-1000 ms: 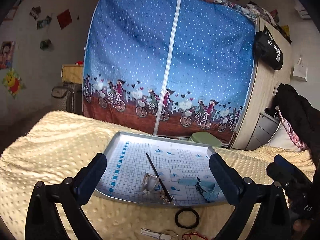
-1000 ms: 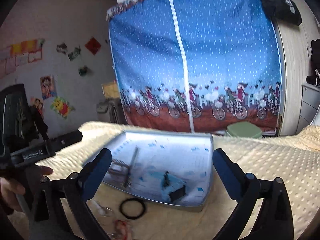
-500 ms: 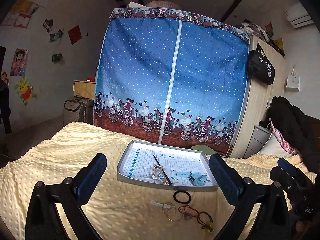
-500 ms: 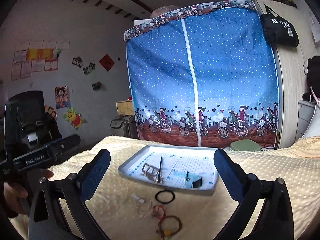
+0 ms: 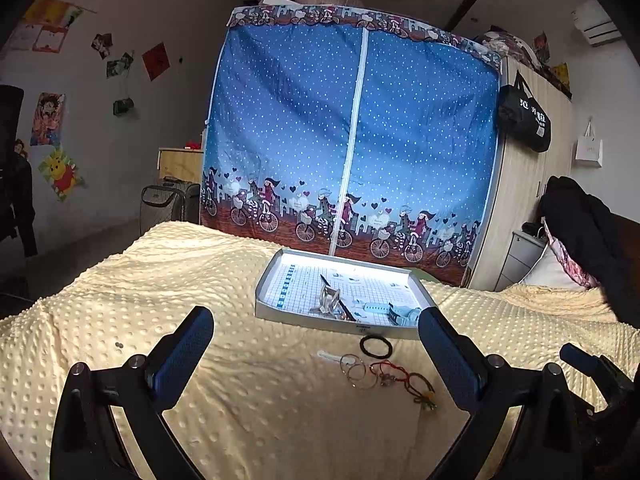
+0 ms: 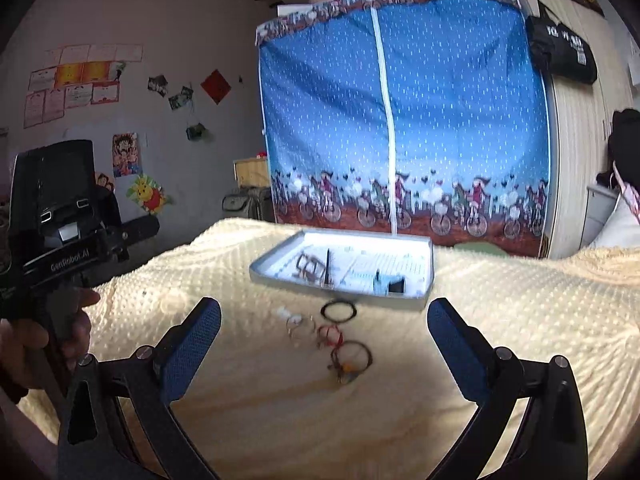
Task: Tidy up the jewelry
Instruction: 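Withdraw both tools from the tray toward the hair ties and rings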
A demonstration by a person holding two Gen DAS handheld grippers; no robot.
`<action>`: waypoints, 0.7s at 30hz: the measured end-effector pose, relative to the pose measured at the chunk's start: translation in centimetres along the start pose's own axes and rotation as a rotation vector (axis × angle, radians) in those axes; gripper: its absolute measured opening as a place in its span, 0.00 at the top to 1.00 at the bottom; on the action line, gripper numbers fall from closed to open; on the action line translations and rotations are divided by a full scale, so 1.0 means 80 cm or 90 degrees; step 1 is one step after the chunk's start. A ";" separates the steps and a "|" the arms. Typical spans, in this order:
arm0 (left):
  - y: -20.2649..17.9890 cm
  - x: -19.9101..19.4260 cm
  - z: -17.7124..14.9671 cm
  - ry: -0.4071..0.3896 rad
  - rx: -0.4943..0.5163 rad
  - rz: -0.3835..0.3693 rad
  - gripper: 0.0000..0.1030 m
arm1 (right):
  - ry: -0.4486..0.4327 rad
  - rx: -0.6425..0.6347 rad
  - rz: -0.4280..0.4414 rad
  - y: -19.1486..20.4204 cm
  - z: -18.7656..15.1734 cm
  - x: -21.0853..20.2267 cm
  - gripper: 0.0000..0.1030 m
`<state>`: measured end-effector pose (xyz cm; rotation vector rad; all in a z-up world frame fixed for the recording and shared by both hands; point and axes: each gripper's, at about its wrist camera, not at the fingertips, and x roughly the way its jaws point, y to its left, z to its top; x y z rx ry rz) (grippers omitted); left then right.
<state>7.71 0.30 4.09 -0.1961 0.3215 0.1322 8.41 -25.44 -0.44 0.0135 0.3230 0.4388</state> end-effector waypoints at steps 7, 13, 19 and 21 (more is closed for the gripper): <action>0.007 0.016 -0.027 0.060 -0.011 0.000 0.00 | 0.097 -0.008 -0.027 -0.005 -0.020 0.035 0.01; 0.005 0.033 -0.047 0.116 -0.008 0.013 0.00 | 0.185 0.046 -0.046 -0.028 -0.036 0.066 0.01; -0.003 0.064 -0.064 0.203 0.016 0.013 0.00 | 0.241 0.086 -0.026 -0.047 -0.050 0.090 0.01; -0.005 0.073 -0.068 0.225 0.012 0.007 0.00 | 0.269 0.084 -0.012 -0.050 -0.054 0.107 0.01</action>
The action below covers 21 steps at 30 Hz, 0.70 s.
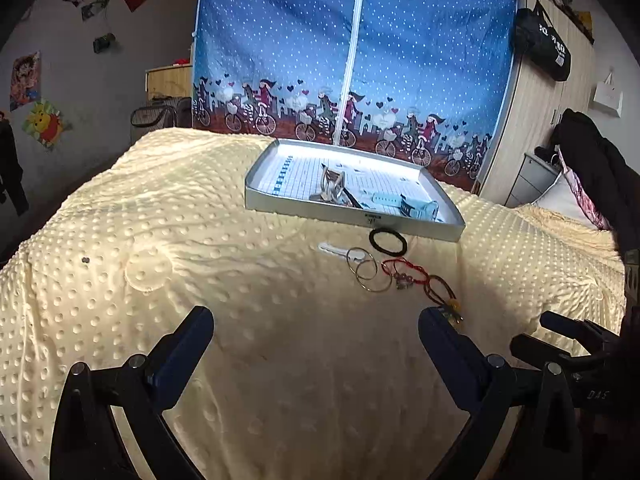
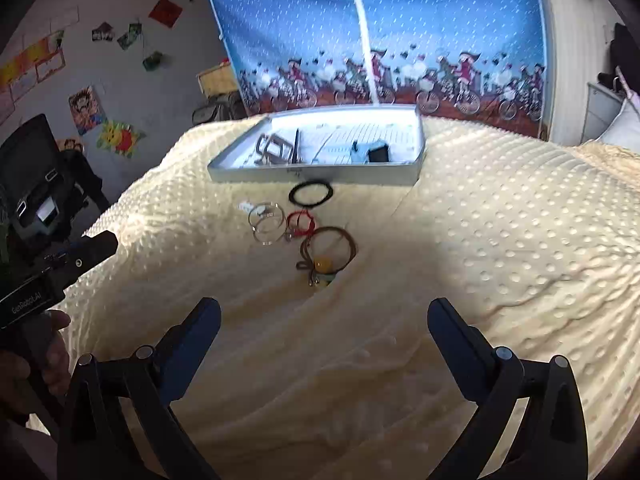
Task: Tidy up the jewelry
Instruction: 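Withdraw both tools from the tray toward the hair ties and rings, then grasp the beaded brown hair tie with the right tool while the left tool grasps hoop rings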
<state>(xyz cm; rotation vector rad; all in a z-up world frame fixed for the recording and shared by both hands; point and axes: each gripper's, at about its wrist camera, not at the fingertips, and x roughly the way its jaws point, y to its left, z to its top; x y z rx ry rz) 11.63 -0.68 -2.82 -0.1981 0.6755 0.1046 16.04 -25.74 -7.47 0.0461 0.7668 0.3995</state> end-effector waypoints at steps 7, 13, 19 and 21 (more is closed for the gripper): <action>-0.009 0.030 -0.001 0.034 0.020 -0.009 0.00 | 0.047 -0.007 -0.014 -0.009 0.017 0.055 0.02; -0.018 0.058 0.011 0.065 0.058 -0.033 0.00 | 0.044 -0.024 0.024 -0.007 0.029 0.080 0.11; -0.018 0.090 0.028 0.084 0.037 -0.111 0.03 | 0.022 -0.063 0.093 -0.011 0.048 0.106 0.23; -0.016 0.104 0.032 0.096 0.021 -0.126 0.11 | 0.024 -0.062 0.116 -0.014 0.054 0.117 0.25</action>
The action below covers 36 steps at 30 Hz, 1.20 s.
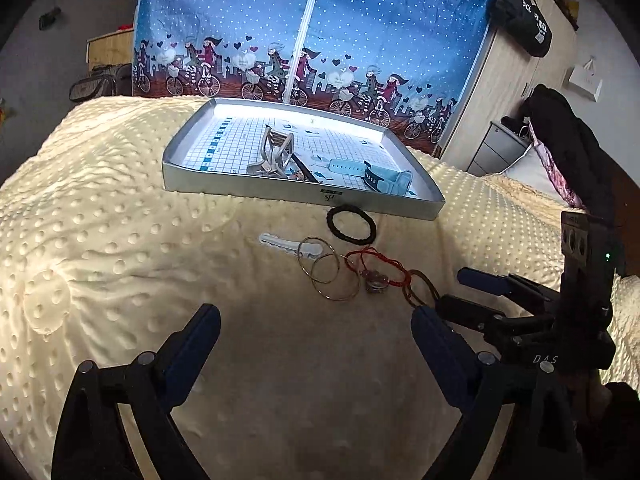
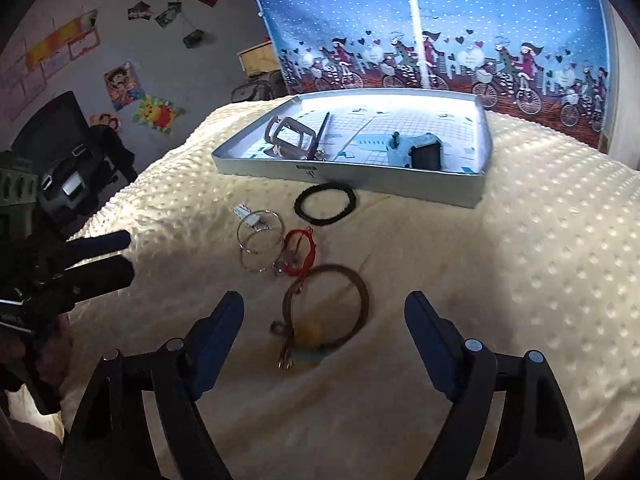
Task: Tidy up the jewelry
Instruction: 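Grasp the beaded brown hair tie with the right tool while the left tool grasps hoop rings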
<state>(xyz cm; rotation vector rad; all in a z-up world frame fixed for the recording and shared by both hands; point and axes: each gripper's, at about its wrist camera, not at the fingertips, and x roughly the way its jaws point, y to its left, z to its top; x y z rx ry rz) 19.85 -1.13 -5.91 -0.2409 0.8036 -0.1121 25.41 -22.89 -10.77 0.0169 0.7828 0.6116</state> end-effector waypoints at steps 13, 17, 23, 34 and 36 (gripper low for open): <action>0.010 0.090 0.010 0.117 -0.060 -0.080 0.54 | 0.063 0.024 0.019 -0.004 -0.012 0.030 0.38; 0.004 0.103 0.015 0.112 -0.060 -0.080 0.54 | 0.043 0.030 0.025 -0.008 -0.011 0.029 0.42; 0.011 0.127 0.021 0.119 -0.096 -0.070 0.69 | 0.049 0.046 0.045 -0.016 -0.010 0.037 0.42; 0.019 0.127 0.013 0.111 -0.125 -0.107 0.95 | 0.081 0.020 0.038 -0.002 -0.016 0.039 0.67; 0.013 0.124 0.013 0.105 -0.110 -0.112 0.95 | 0.082 0.018 0.032 -0.002 -0.017 0.036 0.74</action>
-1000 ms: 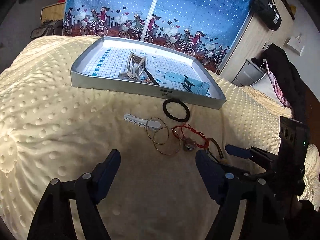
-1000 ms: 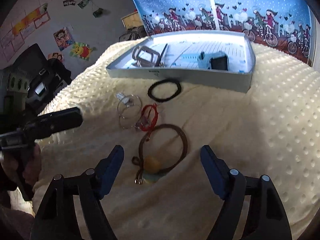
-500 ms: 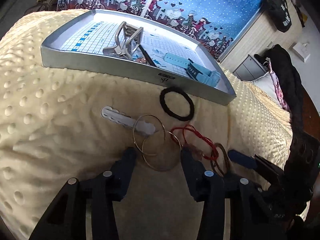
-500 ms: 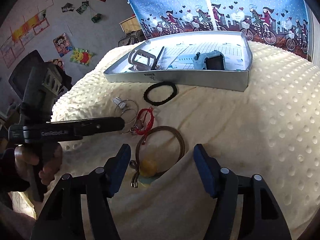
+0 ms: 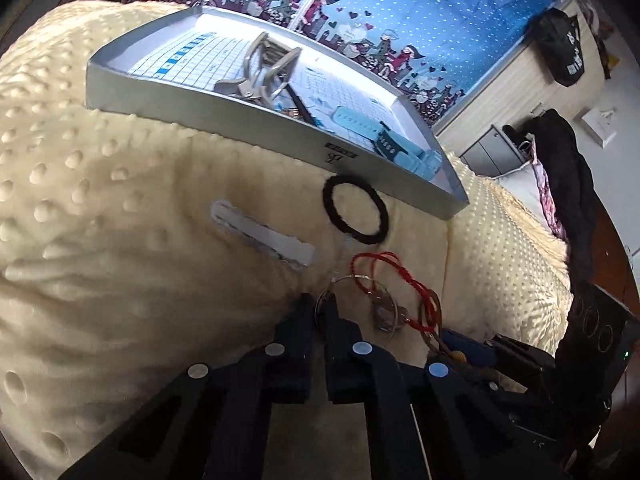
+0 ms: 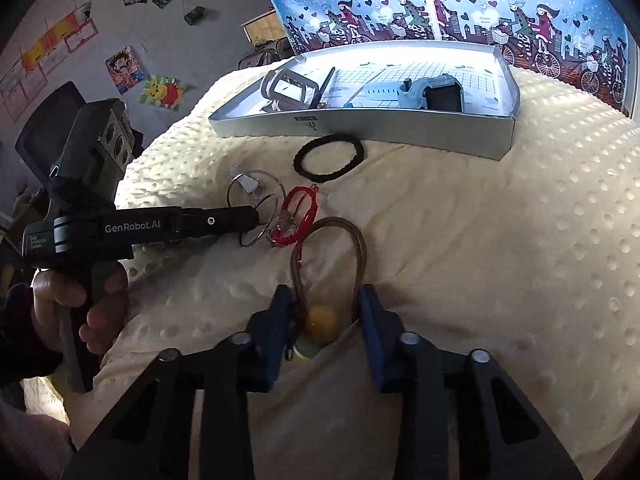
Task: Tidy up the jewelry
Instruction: 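Grasp the beaded brown hair tie with the right tool while the left tool grasps hoop rings, then drop the hair tie and hoop rings into the tray with both tools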
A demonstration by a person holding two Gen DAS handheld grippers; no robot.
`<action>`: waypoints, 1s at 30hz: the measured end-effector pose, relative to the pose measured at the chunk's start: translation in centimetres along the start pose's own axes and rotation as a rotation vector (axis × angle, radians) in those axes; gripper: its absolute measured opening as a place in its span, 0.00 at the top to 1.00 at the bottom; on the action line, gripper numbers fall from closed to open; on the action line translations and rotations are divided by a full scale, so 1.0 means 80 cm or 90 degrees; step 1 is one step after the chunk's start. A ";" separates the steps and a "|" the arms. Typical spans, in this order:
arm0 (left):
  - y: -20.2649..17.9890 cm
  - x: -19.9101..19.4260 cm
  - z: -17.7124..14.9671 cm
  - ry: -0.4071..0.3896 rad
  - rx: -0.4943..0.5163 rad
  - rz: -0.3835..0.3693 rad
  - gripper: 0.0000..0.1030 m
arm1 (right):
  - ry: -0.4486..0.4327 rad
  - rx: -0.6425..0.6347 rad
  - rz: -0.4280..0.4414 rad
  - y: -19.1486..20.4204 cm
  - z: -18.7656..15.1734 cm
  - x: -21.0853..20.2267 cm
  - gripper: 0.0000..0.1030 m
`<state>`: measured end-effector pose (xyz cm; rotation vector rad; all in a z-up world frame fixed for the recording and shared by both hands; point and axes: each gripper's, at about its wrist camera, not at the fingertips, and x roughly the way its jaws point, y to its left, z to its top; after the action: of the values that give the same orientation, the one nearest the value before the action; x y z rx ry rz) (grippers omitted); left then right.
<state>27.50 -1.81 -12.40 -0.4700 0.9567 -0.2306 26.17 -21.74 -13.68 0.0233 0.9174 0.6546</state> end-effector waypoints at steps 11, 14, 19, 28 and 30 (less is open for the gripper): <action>-0.020 -0.031 -0.014 -0.033 0.060 -0.007 0.96 | -0.015 -0.035 -0.088 0.001 -0.002 -0.035 0.79; -0.022 -0.037 -0.017 -0.039 0.066 -0.013 0.96 | -0.021 -0.035 -0.120 -0.004 -0.002 -0.048 0.79; -0.044 -0.048 -0.032 -0.040 0.133 -0.024 0.96 | -0.060 -0.006 -0.131 -0.018 -0.002 -0.065 0.79; -0.065 -0.060 -0.043 -0.036 0.185 0.014 0.96 | -0.124 -0.032 -0.147 -0.010 0.009 -0.067 0.79; -0.067 -0.067 -0.039 -0.029 0.183 0.017 0.96 | -0.129 -0.038 -0.145 -0.010 0.012 -0.066 0.79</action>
<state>22.00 -5.33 -7.44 -0.1972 0.8682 -0.3260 25.01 -24.95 -9.45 -0.0662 0.6922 0.4580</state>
